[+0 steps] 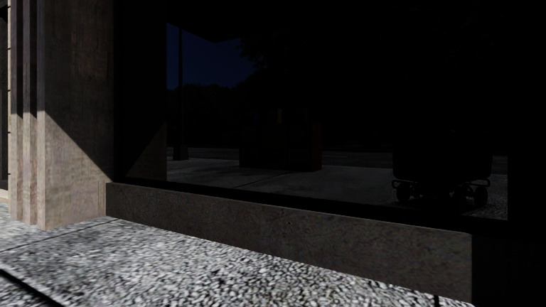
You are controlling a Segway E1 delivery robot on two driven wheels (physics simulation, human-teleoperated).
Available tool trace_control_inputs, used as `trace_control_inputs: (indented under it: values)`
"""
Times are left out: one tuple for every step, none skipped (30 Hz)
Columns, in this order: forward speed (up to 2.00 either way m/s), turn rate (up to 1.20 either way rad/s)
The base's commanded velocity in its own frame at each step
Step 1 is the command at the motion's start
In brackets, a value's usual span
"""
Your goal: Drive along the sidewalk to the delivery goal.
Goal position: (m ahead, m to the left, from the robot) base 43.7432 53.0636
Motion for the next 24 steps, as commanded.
trace_control_inputs:
  values:
    - [0.00,0.00]
    - [0.00,0.00]
    - [0.00,0.00]
    - [0.00,0.00]
    - [0.00,0.00]
    - [0.00,0.00]
    - [0.00,0.00]
    - [0.00,0.00]
    - [0.00,0.00]
    - [0.00,0.00]
    - [0.00,0.00]
    - [0.00,0.00]
    - [0.00,0.00]
    - [0.00,0.00]
    - [0.00,0.00]
    - [0.00,0.00]
    - [0.00,0.00]
    - [0.00,0.00]
    - [0.00,0.00]
    - [0.00,0.00]
    - [0.00,0.00]
    - [0.00,0.00]
    - [0.00,0.00]
    - [0.00,0.00]
